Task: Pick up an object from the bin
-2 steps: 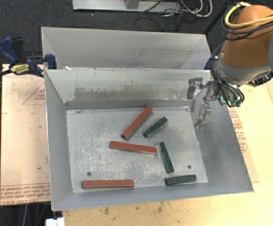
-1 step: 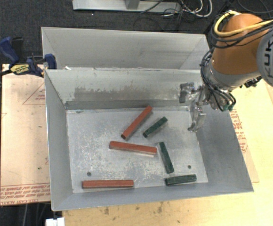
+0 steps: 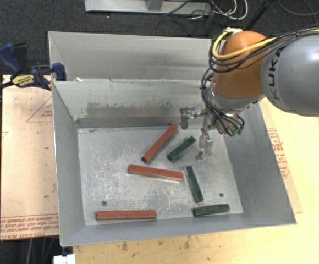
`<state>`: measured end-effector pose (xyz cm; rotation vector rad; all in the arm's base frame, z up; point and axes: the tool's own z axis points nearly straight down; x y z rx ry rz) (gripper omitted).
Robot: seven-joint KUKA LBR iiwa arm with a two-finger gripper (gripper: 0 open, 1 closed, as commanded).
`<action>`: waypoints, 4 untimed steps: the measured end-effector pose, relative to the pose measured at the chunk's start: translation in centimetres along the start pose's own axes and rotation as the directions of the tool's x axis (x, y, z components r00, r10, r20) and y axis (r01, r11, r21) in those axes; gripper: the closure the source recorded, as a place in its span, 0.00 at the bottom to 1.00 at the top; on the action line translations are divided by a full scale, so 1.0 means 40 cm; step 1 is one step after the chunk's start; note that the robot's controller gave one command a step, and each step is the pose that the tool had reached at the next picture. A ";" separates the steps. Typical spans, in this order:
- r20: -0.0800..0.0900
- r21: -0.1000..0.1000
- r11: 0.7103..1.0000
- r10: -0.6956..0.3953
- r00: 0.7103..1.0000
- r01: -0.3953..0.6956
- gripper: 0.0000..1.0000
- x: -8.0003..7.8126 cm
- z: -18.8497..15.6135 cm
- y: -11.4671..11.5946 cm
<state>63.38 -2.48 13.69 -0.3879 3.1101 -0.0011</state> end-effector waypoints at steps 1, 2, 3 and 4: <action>-0.008 -0.003 0.992 0.128 0.992 -0.128 0.00 0.023 0.100 0.082; 0.000 -0.001 1.000 0.012 1.000 -0.012 1.00 -0.063 0.161 0.052; 0.000 -0.001 1.000 0.012 1.000 -0.012 1.00 -0.063 0.161 0.052; 0.001 -0.001 0.998 -0.057 0.998 0.057 1.00 -0.017 -0.244 0.081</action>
Offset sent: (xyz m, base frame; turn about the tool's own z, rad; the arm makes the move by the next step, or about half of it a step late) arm 0.0175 0.0256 -0.0669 0.0104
